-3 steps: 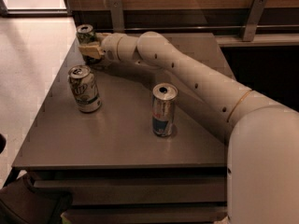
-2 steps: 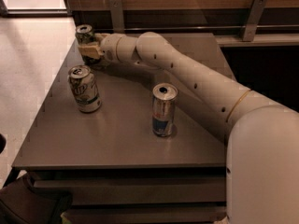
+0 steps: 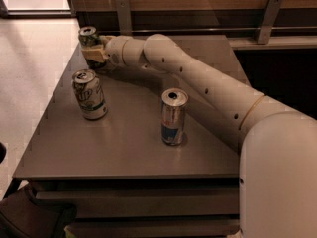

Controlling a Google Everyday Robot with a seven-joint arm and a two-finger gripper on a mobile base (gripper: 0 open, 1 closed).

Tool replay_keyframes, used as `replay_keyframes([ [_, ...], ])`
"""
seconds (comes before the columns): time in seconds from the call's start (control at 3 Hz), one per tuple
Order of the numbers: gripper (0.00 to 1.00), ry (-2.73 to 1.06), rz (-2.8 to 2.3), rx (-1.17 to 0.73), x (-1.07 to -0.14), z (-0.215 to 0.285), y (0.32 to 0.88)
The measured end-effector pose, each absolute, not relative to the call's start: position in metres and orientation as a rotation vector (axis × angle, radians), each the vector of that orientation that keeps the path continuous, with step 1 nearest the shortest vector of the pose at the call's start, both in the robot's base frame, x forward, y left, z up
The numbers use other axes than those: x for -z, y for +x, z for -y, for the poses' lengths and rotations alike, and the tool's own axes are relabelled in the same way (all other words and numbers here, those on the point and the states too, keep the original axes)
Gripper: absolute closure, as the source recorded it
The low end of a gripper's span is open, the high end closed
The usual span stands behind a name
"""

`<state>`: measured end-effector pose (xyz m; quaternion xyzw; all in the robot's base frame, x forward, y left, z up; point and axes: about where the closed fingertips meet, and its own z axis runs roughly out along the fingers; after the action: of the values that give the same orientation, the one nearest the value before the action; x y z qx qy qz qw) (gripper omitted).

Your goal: Pick green can

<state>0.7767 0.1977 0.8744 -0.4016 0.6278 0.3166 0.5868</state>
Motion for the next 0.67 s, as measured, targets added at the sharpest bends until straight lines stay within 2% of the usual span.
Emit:
replay_keyframes([
  [0.67, 1.0, -0.959, -1.436, -0.777, -0.914, -0.192, 0.769],
])
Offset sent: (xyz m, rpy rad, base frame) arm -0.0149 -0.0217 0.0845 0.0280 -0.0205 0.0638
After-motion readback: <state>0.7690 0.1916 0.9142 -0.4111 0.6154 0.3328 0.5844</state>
